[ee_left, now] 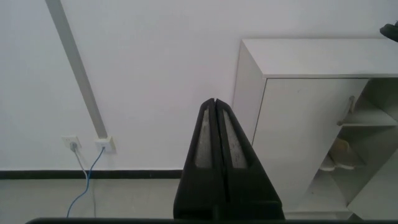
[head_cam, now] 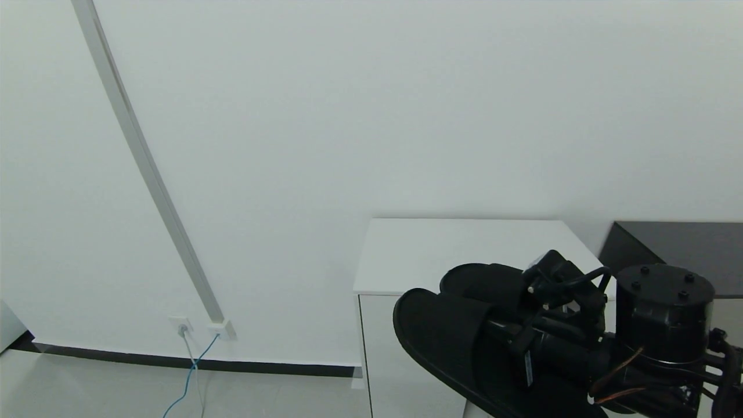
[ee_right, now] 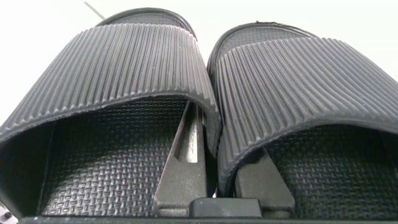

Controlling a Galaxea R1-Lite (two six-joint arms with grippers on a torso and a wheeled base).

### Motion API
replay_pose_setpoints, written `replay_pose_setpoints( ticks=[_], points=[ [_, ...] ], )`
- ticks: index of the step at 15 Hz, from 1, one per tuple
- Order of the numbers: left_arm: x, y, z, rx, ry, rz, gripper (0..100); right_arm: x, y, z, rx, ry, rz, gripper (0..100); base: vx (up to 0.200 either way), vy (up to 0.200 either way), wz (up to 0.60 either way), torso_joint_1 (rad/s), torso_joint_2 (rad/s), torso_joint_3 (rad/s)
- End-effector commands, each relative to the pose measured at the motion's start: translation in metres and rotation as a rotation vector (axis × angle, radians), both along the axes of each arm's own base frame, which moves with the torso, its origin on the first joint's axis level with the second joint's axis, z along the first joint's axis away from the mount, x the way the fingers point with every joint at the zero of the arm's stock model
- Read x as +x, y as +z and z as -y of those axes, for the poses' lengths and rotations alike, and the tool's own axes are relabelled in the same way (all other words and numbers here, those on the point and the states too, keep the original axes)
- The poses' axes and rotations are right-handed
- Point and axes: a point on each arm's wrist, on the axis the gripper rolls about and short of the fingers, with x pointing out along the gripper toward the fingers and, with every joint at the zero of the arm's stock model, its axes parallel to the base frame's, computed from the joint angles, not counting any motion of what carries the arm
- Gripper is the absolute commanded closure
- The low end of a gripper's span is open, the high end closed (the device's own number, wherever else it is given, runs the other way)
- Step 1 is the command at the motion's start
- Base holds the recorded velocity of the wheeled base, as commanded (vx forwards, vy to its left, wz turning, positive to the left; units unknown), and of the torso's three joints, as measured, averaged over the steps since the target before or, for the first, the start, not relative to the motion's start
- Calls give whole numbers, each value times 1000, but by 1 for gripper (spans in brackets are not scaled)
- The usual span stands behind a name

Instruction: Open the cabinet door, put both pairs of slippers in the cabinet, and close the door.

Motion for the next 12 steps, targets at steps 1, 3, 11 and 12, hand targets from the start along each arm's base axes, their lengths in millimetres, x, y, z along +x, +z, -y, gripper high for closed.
replay_pose_setpoints(
  ticks=[1, 3, 11, 12],
  points=[
    [0, 0, 0, 0, 1, -1, 100, 1, -3, -1, -8, 2, -7, 100, 0, 0, 0, 0, 0, 0],
    [0, 0, 0, 0, 1, -1, 100, 1, -5, -1, -13, 3, -13, 100, 0, 0, 0, 0, 0, 0],
    [0, 0, 0, 1, 1, -1, 100, 0, -8, -2, -27, 2, -17, 100, 0, -125, 0, 0, -2, 3],
    [0, 0, 0, 1, 1, -1, 100, 0, -8, -2, -27, 2, -17, 100, 0, -200, 0, -2, -2, 7]
  ],
)
